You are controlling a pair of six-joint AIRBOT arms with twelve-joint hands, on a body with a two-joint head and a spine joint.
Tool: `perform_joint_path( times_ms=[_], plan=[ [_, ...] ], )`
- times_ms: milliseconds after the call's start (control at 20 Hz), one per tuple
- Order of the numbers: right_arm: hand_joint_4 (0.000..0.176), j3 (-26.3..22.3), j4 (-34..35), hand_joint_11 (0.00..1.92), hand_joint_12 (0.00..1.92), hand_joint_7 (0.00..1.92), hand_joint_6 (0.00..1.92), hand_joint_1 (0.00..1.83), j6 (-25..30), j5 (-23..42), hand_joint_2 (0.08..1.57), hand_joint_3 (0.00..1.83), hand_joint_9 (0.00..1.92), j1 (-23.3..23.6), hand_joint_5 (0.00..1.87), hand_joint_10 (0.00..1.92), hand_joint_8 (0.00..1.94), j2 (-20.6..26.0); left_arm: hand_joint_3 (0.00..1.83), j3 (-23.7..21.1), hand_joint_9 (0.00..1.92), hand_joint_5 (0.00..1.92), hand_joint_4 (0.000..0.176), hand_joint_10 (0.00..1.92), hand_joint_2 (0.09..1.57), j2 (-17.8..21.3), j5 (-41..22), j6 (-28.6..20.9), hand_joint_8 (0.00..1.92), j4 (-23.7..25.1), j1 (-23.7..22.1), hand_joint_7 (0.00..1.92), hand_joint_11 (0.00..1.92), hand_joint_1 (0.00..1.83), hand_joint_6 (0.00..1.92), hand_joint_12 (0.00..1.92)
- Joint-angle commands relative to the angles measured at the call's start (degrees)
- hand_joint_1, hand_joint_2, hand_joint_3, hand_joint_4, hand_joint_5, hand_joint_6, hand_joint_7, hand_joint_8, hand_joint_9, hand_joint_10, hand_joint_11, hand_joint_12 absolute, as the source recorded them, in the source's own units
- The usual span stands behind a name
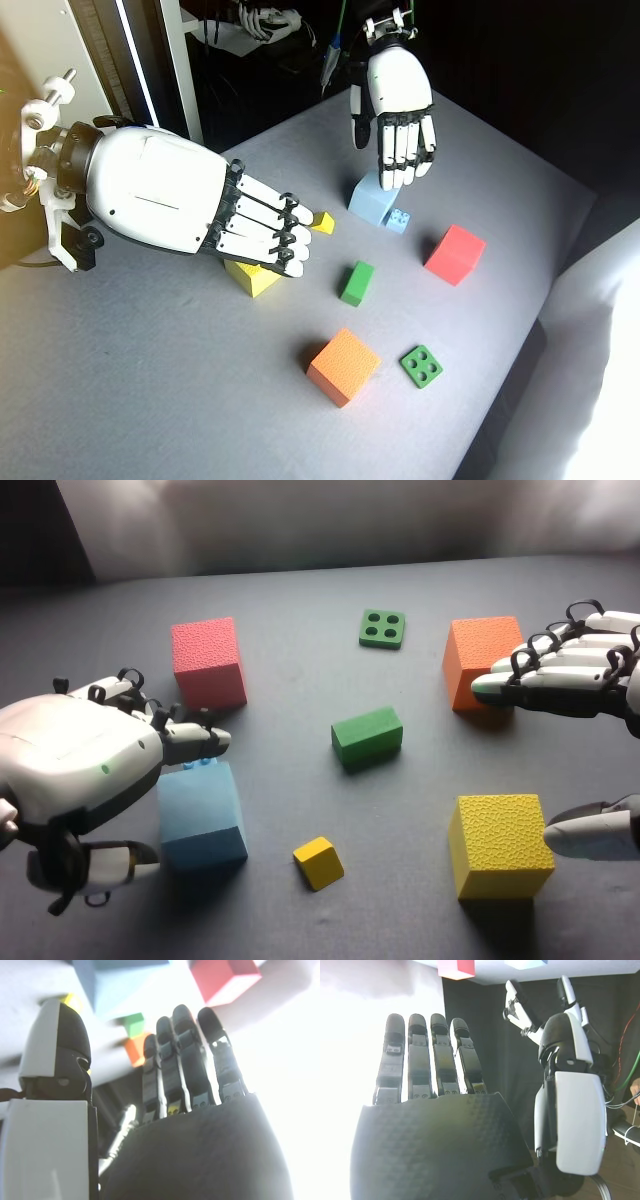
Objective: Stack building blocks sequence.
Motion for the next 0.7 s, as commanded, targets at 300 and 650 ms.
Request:
perform_joint_path(
  times_ms=[300, 650],
  plan=[
    [0.0, -0.17, 0.53, 0.0, 0.51, 0.21, 0.0, 0.42, 0.18, 6.99, 1.09, 0.0, 0.19, 0.8, 0.2, 0.0, 0.0, 0.48, 0.0, 0.29, 0.48, 0.37, 0.0, 0.0, 1.07, -1.89, -4.16, 4.15, 0.0, -2.82, -0.04, 0.47, 0.0, 1.15, 0.0, 0.97],
    [0.0, -0.17, 0.53, 0.0, 0.51, 0.2, 0.0, 0.41, 0.18, 8.1, 1.09, 0.0, 0.18, 0.79, 0.2, 0.0, 0.0, 0.49, 0.0, 4.11, 0.43, 0.33, 0.0, 0.0, 1.05, -7.37, -5.48, 7.18, 0.0, -5.93, -0.02, 0.43, 0.0, 1.1, 0.01, 0.89]
  ],
)
